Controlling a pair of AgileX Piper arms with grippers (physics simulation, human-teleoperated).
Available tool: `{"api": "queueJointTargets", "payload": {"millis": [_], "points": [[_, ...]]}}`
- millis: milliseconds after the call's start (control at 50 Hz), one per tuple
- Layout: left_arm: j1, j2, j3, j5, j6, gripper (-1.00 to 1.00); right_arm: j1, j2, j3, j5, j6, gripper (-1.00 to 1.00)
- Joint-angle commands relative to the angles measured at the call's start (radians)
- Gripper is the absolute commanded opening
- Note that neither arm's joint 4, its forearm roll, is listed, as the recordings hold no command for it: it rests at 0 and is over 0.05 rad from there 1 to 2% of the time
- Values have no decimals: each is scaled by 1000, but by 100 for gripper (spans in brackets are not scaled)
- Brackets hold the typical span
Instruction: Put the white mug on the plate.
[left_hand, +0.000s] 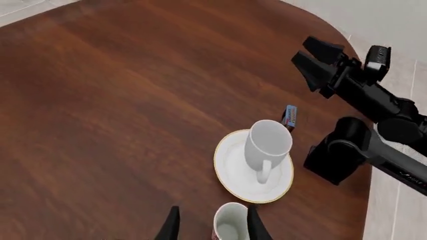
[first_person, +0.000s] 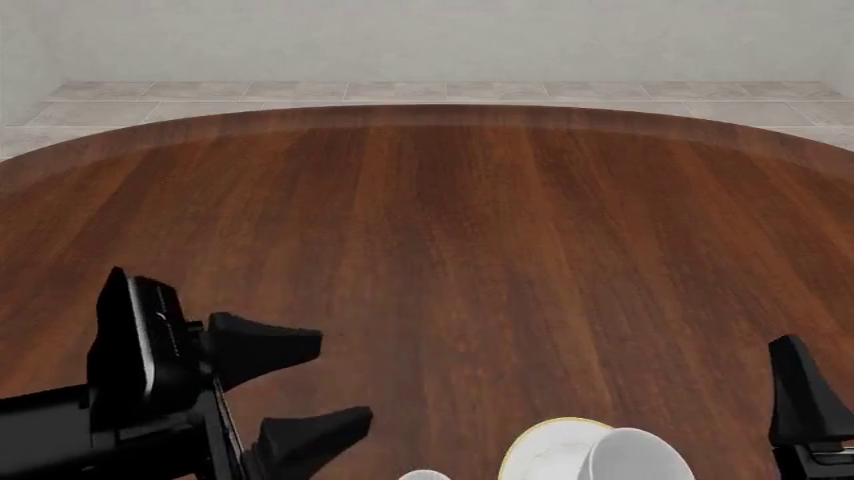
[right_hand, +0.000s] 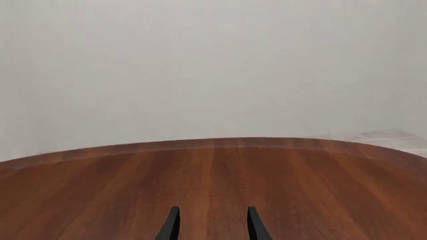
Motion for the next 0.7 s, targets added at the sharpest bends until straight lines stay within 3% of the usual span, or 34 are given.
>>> {"api": "queueJointTargets", "payload": {"millis": [20, 700], "points": [[27, -81, 23, 28, -19, 100, 2, 0, -40, -15, 29, 100], [148, -475, 21, 202, -130, 100, 18, 0, -234, 102, 23, 100]]}}
